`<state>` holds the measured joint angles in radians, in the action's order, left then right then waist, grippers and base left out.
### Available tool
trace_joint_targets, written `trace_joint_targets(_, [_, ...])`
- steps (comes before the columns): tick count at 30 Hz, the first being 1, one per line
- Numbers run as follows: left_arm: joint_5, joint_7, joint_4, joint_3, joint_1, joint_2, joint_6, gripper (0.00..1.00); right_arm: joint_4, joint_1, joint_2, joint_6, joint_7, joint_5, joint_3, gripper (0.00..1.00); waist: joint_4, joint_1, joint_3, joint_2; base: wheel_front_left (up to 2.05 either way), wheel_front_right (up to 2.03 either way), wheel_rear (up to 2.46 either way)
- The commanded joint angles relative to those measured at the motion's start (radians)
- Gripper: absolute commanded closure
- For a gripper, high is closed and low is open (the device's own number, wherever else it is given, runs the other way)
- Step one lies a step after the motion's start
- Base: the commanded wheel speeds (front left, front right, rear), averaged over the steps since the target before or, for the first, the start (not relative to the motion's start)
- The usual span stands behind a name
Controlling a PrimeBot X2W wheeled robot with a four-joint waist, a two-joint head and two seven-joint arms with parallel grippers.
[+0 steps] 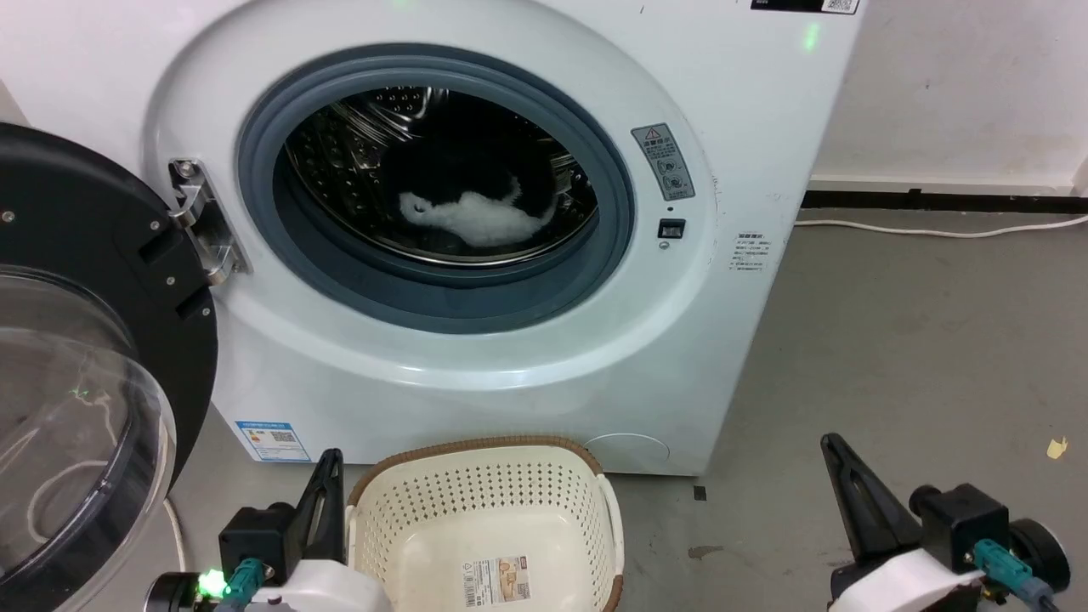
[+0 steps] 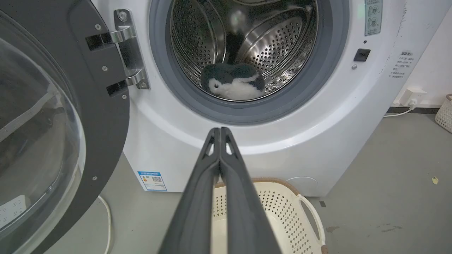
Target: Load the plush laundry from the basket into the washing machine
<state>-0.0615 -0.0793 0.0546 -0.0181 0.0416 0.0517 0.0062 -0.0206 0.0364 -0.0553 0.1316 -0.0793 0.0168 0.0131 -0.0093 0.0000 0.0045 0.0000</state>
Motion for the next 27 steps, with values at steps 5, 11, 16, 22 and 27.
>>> trace_joint_targets(5, [0.014,0.013,-0.013,0.004,-0.015,-0.001,-0.003,1.0,0.009,-0.016,0.004,-0.001,0.013,-0.006,-0.003,1.0,0.001,0.0,-0.001,0.0,0.0,0.0,0.0])
trace_joint_targets(11, [0.023,0.025,-0.021,0.007,-0.02,-0.001,-0.003,1.0,0.011,-0.02,0.004,-0.001,0.025,-0.008,-0.005,1.0,0.003,0.0,-0.001,0.0,0.0,0.0,0.0])
trace_joint_targets(16, [0.03,0.036,-0.027,0.009,-0.024,-0.001,-0.004,1.0,0.013,-0.023,0.004,-0.001,0.036,-0.009,-0.006,1.0,0.004,0.0,-0.002,0.0,0.0,0.0,0.0])
trace_joint_targets(22, [0.039,0.048,-0.035,0.012,-0.029,-0.001,-0.004,1.0,0.015,-0.027,0.004,-0.001,0.048,-0.011,-0.008,1.0,0.005,0.0,-0.003,0.0,0.0,0.0,0.0])
trace_joint_targets(27, [0.046,0.058,-0.041,0.014,-0.033,-0.001,-0.005,1.0,0.017,-0.03,0.005,-0.001,0.058,-0.013,-0.01,1.0,0.007,0.0,-0.003,0.0,0.0,0.0,0.0])
